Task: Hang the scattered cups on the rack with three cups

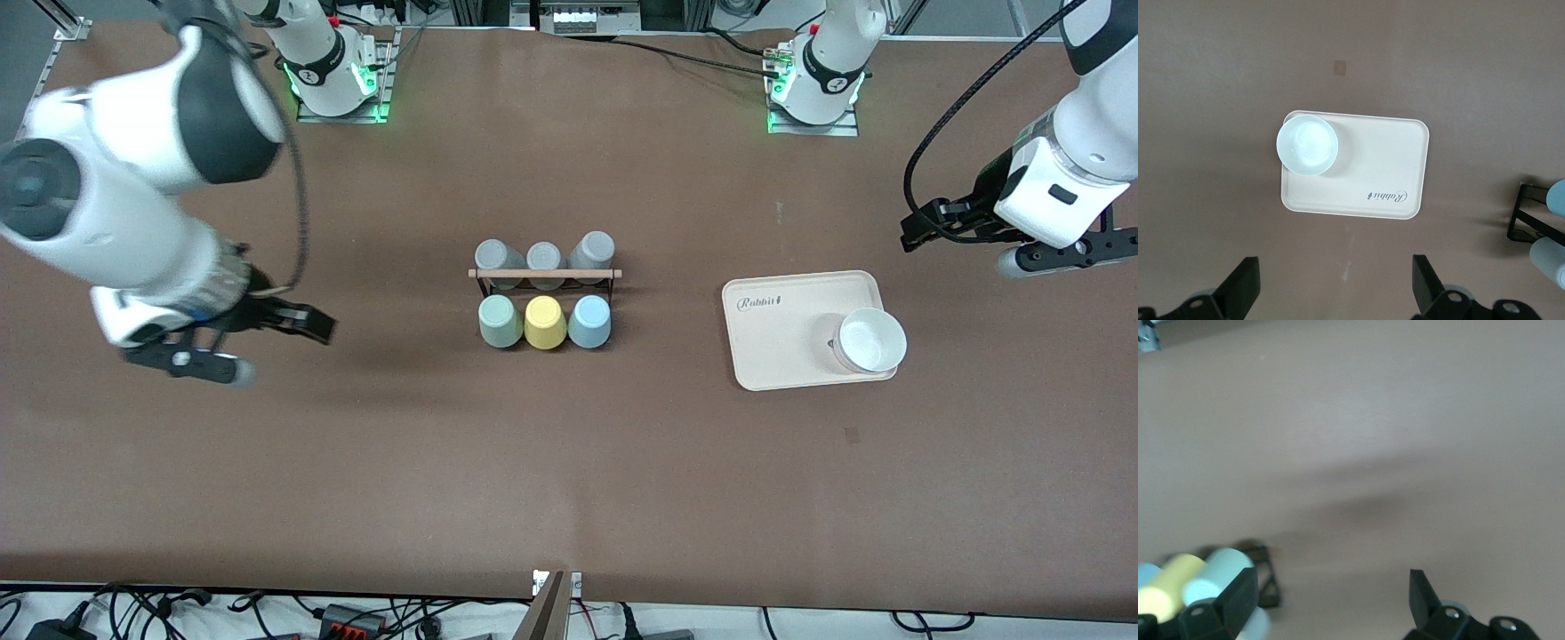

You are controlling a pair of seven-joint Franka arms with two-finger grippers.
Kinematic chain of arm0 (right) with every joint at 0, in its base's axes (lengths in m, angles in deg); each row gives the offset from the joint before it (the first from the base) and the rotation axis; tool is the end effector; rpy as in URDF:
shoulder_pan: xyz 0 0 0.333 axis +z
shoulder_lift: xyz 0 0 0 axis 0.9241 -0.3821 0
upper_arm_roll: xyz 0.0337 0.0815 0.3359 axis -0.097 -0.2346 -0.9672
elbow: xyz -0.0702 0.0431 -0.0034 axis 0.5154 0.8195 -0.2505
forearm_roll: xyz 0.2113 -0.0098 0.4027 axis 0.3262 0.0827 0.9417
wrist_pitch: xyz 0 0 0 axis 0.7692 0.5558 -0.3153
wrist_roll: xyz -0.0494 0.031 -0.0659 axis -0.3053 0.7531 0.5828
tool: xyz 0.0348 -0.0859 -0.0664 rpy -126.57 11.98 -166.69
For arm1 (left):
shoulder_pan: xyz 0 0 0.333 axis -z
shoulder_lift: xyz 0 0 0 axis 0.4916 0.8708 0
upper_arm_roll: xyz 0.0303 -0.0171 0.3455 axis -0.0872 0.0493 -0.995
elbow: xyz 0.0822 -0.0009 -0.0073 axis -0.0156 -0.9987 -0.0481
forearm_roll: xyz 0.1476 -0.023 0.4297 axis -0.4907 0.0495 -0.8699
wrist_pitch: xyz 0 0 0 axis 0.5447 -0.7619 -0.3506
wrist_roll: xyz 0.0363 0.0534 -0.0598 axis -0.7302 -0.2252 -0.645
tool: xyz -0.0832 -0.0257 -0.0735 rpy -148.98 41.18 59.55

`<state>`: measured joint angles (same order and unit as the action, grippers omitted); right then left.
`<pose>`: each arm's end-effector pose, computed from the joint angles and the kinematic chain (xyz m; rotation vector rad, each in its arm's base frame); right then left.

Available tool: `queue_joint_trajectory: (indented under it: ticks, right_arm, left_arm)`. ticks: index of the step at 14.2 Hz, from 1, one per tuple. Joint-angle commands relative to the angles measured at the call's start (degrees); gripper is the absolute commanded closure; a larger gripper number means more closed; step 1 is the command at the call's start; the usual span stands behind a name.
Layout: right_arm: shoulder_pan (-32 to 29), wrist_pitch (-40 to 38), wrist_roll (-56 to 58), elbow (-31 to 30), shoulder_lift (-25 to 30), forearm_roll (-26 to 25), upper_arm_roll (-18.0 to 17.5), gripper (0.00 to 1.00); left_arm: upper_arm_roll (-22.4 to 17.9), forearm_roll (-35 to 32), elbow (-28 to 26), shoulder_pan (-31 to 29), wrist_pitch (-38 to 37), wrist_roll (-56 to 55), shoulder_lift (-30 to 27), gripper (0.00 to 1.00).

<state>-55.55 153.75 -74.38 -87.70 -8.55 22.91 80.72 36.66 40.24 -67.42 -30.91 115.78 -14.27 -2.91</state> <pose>0.7359 0.1579 0.5472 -3.1079 0.2789 0.0262 0.6288 -0.0710 0.6027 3.1229 0.2999 -0.1009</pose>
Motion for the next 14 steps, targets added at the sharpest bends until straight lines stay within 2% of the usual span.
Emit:
queue_joint_trajectory:
  ticks: [1,3,6,10,11,14]
  right_arm:
    - [-3.3,-3.2,4.7,-0.7,2.7,-0.6,-0.7,0.00]
    - [-6.3,-4.2,9.9,-2.3,4.9,-1.6,-0.7,0.00]
    - [-11.3,-2.6,14.8,-9.8,11.0,-1.6,-0.7,0.00]
    - [-11.3,6.8,14.7,-26.3,22.2,-3.3,-0.7,0.00]
    - [-11.2,8.1,14.5,-28.9,23.9,-3.3,-0.7,0.00]
    - [-11.2,8.3,14.3,-29.9,24.4,-3.4,-0.7,0.00]
  left_arm:
    - [0.5,-1.4,-0.7,-0.3,0.4,1.0,-1.0,0.00]
    - [0.5,-1.4,-0.7,-0.3,0.4,1.0,-1.0,0.00]
    - [0.5,-1.4,-0.7,-0.3,0.4,1.0,-1.0,0.00]
    - [0.6,-1.4,-0.7,-0.3,0.4,1.0,-1.0,0.00]
    - [0.6,-1.4,-0.7,-0.3,0.4,1.0,-1.0,0.00]
    - [0.6,-1.4,-0.7,-0.3,0.4,1.0,-1.0,0.00]
